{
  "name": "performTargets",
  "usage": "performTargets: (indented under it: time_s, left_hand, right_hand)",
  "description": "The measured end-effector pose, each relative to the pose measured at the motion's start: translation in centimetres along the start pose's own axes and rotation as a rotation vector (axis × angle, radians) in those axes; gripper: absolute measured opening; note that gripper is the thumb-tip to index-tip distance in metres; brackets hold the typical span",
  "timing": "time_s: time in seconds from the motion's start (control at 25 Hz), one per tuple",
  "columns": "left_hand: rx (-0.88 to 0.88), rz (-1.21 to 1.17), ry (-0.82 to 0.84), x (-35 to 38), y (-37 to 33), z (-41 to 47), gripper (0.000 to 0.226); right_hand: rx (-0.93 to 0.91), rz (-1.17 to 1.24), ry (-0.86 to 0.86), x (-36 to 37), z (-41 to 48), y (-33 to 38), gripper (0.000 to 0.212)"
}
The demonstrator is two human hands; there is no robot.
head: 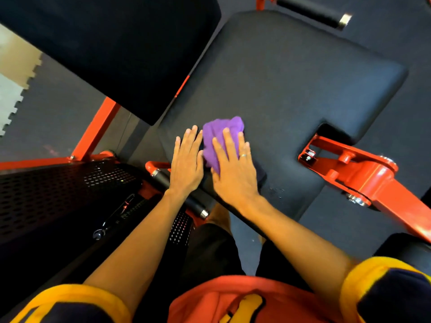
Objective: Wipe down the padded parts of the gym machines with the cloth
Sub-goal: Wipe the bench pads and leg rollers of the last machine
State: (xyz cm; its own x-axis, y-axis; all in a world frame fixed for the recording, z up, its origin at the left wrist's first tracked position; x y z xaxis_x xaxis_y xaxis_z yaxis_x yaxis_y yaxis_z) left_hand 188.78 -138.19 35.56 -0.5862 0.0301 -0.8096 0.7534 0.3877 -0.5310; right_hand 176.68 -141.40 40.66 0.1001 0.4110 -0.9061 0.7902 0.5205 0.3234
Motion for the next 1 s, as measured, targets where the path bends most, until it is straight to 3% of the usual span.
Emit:
performTargets:
  time_s: [0.16, 0.28, 0.4, 0.56, 0.72, 0.84, 1.0]
  left_hand:
    - [-0.008, 0.009, -0.016, 0.1, 0.2, 0.0, 0.051]
    - [0.023, 0.02, -0.041, -0.3, -0.2, -0.1, 0.055]
    - [0.024, 0.018, -0.078, -0.6, -0.3, 0.0, 0.053]
    - [-0.023, 0.017, -0.082, 0.1, 0.5, 0.1, 0.048]
    - [-0.02, -0.014, -0.122, -0.5, 0.3, 0.0, 0.051]
    - [-0.007, -0.017, -0.158, -0.6, 0.4, -0.1, 0.051]
    - [0.0, -0.033, -0.166, -0.2, 0.8, 0.2, 0.046]
  right_hand:
    - [-0.158, -0.075, 0.043, 0.6, -4.8, 0.1, 0.096]
    - [-0.005, -0.092, 0.009, -0.9, -1.8, -3.4, 0.095]
    - [0.128, -0.089, 0.032, -0.5, 0.6, -2.3, 0.088]
    - [-0.061, -0.129, 0.075, 2.3, -3.4, 1.7, 0.087]
    - [-0.196, -0.155, 0.041, 1.8, -7.8, 0.4, 0.105]
    - [-0.182, -0.242, 0.084, 2.8, -6.6, 1.5, 0.114]
    - [-0.131, -0.32, 0.129, 4.2, -4.6, 4.2, 0.104]
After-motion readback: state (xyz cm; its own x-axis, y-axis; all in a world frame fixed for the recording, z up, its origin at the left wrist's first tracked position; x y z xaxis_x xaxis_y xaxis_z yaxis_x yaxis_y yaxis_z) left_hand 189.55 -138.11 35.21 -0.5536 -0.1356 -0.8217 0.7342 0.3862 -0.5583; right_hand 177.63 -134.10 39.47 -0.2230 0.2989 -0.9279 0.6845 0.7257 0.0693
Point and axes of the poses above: each hand's wrist, its own z-axis towards the middle knuckle, its own x-axis out of the palm, y = z × x, the point moved 10 cm from there along z, towards the middle knuckle, and after that the axes turned 3 degrees about -x, right-handed, at the moved point
